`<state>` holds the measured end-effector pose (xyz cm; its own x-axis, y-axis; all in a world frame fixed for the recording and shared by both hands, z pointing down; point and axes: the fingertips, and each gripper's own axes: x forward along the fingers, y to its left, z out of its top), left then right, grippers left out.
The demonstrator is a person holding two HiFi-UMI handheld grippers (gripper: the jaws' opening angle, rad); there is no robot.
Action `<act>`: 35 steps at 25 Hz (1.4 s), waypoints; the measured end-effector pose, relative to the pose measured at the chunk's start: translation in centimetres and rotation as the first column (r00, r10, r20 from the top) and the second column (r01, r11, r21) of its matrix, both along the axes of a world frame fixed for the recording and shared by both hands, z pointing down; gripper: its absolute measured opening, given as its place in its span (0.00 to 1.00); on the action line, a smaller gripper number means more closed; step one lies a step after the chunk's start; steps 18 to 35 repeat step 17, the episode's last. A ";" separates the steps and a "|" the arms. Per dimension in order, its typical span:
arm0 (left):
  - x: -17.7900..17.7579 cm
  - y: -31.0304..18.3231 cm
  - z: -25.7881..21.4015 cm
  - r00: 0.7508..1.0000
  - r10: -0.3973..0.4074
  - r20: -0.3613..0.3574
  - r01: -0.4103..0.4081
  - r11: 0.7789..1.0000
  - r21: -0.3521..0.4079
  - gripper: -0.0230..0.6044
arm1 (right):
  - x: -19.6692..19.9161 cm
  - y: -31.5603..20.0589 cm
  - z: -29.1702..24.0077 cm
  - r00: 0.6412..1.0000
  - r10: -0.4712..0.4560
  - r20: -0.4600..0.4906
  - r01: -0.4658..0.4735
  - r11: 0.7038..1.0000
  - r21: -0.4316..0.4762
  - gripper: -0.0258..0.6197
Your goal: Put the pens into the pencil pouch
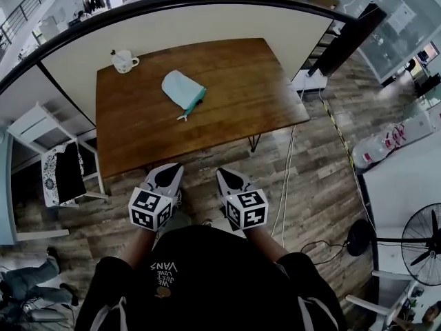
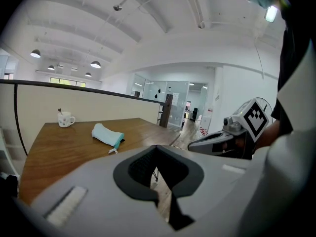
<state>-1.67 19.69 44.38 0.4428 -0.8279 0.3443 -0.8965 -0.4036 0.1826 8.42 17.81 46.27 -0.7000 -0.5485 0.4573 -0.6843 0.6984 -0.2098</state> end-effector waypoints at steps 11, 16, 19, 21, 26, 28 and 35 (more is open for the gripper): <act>0.6 0.6 0.5 1.000 0.000 -0.015 0.000 1.000 0.002 0.05 | -0.1 0.6 0.1 1.000 -0.018 -0.002 0.018 1.000 0.009 0.06; 0.8 0.6 0.1 1.000 0.001 -0.001 -0.001 1.000 0.009 0.06 | 0.2 0.6 -0.3 1.000 -0.011 -0.003 0.011 1.000 0.007 0.06; 0.8 0.6 0.0 1.000 0.002 0.002 -0.002 1.000 0.009 0.06 | 0.2 0.6 -0.4 1.000 -0.009 -0.003 0.009 1.000 0.007 0.06; 0.8 0.6 0.0 1.000 0.002 0.002 -0.002 1.000 0.009 0.06 | 0.2 0.6 -0.4 1.000 -0.009 -0.003 0.009 1.000 0.007 0.06; 0.8 0.6 0.0 1.000 0.002 0.002 -0.002 1.000 0.009 0.06 | 0.2 0.6 -0.4 1.000 -0.009 -0.003 0.009 1.000 0.007 0.06; 0.8 0.6 0.0 1.000 0.002 0.002 -0.002 1.000 0.009 0.06 | 0.2 0.6 -0.4 1.000 -0.009 -0.003 0.009 1.000 0.007 0.06; 0.8 0.6 0.0 1.000 0.002 0.002 -0.002 1.000 0.009 0.06 | 0.2 0.6 -0.4 1.000 -0.009 -0.003 0.009 1.000 0.007 0.06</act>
